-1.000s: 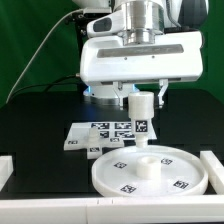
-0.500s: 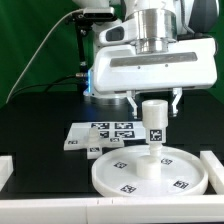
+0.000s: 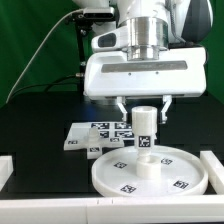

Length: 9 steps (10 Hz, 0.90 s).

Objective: Assemble round table

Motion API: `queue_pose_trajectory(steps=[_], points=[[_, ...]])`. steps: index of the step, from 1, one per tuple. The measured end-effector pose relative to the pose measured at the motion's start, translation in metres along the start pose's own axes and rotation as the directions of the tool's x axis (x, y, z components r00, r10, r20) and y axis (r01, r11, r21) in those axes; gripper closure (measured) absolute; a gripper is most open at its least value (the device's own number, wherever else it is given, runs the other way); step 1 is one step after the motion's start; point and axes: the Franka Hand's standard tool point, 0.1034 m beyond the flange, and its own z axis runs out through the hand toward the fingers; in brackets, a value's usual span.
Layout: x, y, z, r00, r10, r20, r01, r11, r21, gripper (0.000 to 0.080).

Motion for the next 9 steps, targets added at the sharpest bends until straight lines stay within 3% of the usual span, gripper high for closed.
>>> queue_pose_trajectory(steps=[5, 9], points=[[0.0036, -0.0063, 0.0024, 0.999, -0.012, -0.049, 0.012, 1.000, -0.002, 0.0393], [-0.0015, -0.0039, -0.0048, 0.999, -0.010, -0.042, 0.010, 1.000, -0.001, 0.0393]])
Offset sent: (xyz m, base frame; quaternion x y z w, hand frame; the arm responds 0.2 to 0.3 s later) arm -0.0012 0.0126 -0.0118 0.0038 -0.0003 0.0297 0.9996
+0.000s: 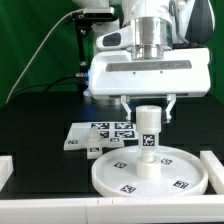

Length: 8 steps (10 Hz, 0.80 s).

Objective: Assemble round table

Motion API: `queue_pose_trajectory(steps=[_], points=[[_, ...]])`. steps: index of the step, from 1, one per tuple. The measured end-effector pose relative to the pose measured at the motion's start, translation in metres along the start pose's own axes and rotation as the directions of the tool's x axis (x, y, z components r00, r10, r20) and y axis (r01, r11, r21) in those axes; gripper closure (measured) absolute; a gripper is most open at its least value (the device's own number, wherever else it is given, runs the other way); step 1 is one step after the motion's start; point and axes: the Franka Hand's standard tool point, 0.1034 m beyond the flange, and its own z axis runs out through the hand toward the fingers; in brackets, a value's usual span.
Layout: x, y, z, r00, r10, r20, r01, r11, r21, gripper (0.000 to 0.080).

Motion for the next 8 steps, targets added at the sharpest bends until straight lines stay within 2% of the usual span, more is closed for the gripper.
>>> queue_pose_trajectory(steps=[4, 8], points=[[-0.005, 0.000, 0.003, 1.000, -0.005, 0.004, 0.005, 1.000, -0.002, 0.0393], [-0.015, 0.001, 0.014, 1.000, -0.011, 0.027, 0.011, 1.000, -0.010, 0.0392]])
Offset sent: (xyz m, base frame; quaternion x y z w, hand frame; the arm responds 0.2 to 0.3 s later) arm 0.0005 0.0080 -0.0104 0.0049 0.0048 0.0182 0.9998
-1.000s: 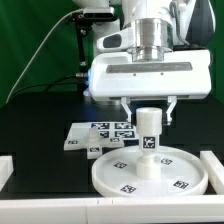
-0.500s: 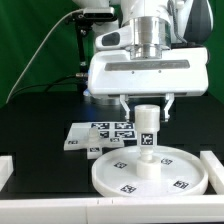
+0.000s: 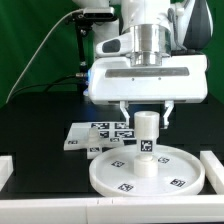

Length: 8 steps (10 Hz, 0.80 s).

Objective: Assemble round table

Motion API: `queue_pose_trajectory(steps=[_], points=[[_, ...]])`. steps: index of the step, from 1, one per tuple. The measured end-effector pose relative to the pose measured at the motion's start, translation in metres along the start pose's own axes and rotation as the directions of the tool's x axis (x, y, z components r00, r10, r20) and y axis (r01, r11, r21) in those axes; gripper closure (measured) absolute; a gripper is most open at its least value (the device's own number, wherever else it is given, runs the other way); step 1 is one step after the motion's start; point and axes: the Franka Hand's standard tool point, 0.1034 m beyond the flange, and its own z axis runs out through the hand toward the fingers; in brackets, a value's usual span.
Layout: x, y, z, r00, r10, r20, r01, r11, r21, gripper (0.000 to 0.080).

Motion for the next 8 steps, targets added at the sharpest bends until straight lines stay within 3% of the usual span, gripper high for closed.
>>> queue_pose_trajectory(steps=[4, 8], points=[[0.011, -0.004, 0.008, 1.000, -0.004, -0.028, 0.004, 1.000, 0.000, 0.0392], [0.012, -0.005, 0.009, 1.000, -0.002, -0.019, 0.002, 1.000, 0.002, 0.0392]])
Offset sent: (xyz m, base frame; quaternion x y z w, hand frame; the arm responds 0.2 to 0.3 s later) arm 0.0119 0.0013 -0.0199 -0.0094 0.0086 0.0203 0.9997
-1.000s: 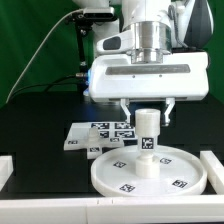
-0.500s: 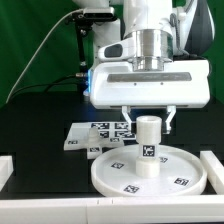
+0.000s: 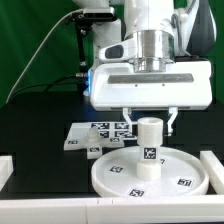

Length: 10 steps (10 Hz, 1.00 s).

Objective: Assemble round table

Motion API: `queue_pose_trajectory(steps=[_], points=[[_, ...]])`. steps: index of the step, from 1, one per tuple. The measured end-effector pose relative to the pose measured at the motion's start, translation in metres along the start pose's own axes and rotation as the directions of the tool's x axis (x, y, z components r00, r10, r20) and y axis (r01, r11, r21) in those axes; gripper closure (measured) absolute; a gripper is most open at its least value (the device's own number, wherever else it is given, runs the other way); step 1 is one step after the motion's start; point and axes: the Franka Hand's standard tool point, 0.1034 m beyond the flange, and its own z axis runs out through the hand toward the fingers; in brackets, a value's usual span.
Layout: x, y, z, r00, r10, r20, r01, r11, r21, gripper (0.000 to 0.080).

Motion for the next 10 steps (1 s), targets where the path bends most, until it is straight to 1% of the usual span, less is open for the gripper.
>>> queue_pose_trajectory(steps=[2, 3, 5, 6, 7, 8, 9, 10], points=[[0.000, 0.000, 0.000, 1.000, 0.002, 0.009, -0.002, 1.000, 0.002, 0.0392], [0.001, 0.000, 0.001, 0.999, 0.035, 0.020, -0.035, 0.999, 0.001, 0.0392], [0.003, 0.003, 0.002, 0.987, 0.158, 0.040, -0.158, 0.987, -0.013, 0.0392], [0.004, 0.004, 0.004, 0.956, 0.277, 0.096, -0.276, 0.961, -0.023, 0.0392], [0.007, 0.006, 0.006, 0.923, 0.353, 0.152, -0.352, 0.935, -0.038, 0.0392], [0.008, 0.006, 0.006, 0.918, 0.353, 0.179, -0.351, 0.935, -0.043, 0.0392], [0.009, 0.007, 0.006, 0.901, 0.363, 0.236, -0.363, 0.931, -0.046, 0.0392], [0.010, 0.009, 0.006, 0.900, 0.366, 0.238, -0.365, 0.930, -0.047, 0.0392]])
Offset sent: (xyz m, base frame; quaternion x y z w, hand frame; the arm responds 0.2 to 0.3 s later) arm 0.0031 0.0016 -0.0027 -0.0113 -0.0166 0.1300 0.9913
